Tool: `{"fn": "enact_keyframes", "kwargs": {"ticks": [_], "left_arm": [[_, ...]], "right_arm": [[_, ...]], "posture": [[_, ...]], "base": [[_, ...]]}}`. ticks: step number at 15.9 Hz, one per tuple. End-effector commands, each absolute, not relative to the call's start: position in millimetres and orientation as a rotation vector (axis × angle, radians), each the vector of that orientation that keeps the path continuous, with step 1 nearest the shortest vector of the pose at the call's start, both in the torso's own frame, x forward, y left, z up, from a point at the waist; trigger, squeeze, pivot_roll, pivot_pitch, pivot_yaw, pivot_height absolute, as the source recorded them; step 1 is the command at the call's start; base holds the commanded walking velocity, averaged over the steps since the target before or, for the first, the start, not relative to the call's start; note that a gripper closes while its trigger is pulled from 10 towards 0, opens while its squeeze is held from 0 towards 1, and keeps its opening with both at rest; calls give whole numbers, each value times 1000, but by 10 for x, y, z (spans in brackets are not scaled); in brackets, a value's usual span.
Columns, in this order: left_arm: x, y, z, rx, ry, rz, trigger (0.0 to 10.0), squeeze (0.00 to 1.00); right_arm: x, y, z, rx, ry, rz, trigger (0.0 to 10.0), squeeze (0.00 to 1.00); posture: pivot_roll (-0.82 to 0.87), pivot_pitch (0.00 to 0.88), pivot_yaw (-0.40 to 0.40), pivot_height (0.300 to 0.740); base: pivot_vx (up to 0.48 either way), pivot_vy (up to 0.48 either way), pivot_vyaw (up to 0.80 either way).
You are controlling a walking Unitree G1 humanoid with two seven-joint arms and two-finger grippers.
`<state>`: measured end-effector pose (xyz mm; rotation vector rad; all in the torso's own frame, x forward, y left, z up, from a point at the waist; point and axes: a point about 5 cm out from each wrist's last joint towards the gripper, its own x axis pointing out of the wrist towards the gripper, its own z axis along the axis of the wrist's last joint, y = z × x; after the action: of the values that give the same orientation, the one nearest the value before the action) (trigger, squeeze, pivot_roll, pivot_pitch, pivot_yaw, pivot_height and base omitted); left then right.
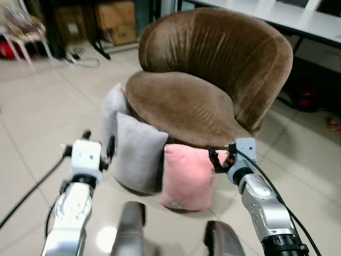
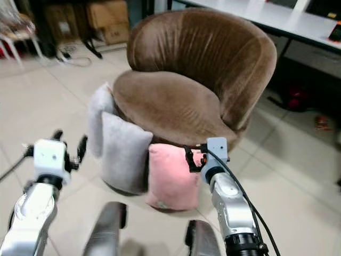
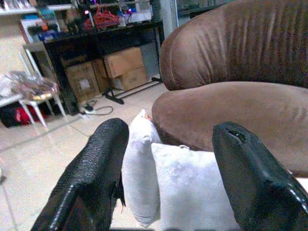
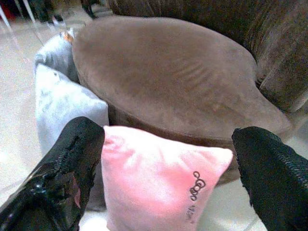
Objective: Move the pillow to the sofa from floor
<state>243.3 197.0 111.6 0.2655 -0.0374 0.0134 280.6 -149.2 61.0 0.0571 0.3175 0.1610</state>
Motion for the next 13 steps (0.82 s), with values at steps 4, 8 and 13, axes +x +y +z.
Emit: {"fn": "enact_keyframes", "kwargs": {"ticks": [4, 8, 13], "left_arm": [[2447, 1926, 1149, 252, -42, -9, 10000, 0], [2432, 1938, 1146, 255, -34, -14, 10000, 0], [2436, 1928, 1141, 257, -29, -25, 10000, 0]], "right_arm": [[2856, -1529, 696, 56, 302, 145, 10000, 0], [2886, -1542, 652, 47, 303, 128, 10000, 0], [2902, -1552, 558, 23, 315, 147, 10000, 0]], "posture": [[72, 0, -89, 600], [77, 0, -92, 600], [69, 0, -86, 600]], "base": [[337, 0, 150], [339, 0, 0], [338, 0, 0]]}}
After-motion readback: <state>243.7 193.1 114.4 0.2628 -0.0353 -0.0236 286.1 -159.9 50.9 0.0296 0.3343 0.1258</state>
